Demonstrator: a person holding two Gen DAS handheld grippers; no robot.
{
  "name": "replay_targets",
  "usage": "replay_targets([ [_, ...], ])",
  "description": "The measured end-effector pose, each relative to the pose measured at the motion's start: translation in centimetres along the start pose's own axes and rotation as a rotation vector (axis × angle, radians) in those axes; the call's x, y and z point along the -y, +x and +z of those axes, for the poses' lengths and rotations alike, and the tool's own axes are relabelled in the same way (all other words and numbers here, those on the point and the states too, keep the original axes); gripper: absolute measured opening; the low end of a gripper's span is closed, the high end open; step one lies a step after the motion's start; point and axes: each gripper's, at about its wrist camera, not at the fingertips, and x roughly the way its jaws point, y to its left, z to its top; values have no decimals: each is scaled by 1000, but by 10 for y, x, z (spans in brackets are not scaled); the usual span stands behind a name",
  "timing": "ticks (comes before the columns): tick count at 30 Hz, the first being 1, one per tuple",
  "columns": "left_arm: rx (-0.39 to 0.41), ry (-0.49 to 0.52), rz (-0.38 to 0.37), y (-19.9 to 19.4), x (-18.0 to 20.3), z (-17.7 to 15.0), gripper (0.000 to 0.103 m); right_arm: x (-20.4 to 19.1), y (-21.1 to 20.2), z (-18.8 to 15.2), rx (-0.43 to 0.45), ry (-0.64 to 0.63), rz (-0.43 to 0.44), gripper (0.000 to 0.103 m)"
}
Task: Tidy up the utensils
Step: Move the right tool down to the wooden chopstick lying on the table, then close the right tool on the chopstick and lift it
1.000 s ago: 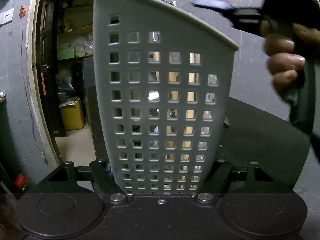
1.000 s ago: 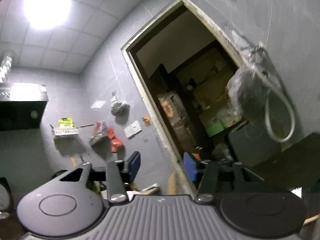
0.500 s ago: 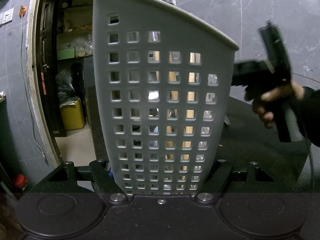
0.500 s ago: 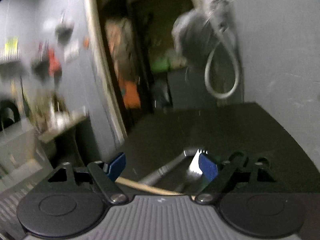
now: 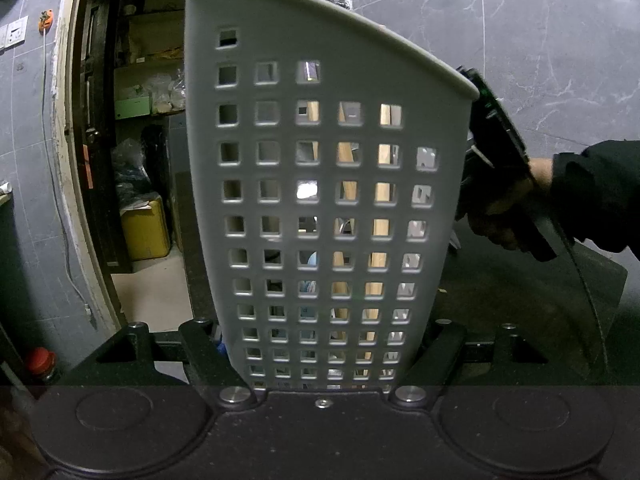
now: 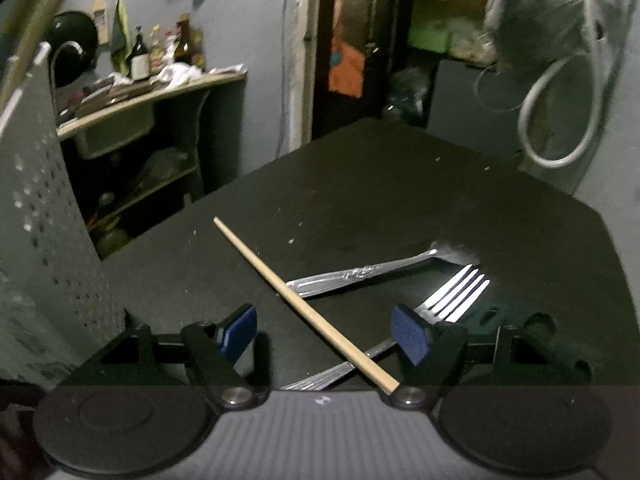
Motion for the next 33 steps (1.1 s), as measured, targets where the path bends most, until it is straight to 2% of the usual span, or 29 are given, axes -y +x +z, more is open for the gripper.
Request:
replay_targets([
  [3, 0, -3, -3, 0, -1, 0, 77, 7, 6, 0, -21, -6, 27, 72],
  [5, -1, -2, -4, 0, -1, 0, 77, 11, 7, 4, -29, 32, 69, 49],
  [6, -1, -2, -4, 0, -1, 0, 77, 10, 7, 5, -27, 20, 58, 46],
  [8, 0, -3, -4, 0, -1, 0, 77, 9, 5, 7, -33, 7, 67, 30],
  [13, -1, -2, -3, 0, -1, 0, 77, 3, 4, 12, -58, -25, 76, 8],
  [18, 0, -5, -5, 0, -2, 0, 77, -3, -4, 9, -63, -10, 25, 8],
  [23, 0, -5, -4, 0, -2, 0, 77, 4, -25, 3, 15, 148, -33, 8],
  [28, 1, -6, -3, 0, -3, 0, 77, 17, -64, -8, 176, 369, -54, 8],
  [33, 0, -3, 2, 0, -1, -1, 77, 23, -109, -20, 411, 532, -52, 8],
])
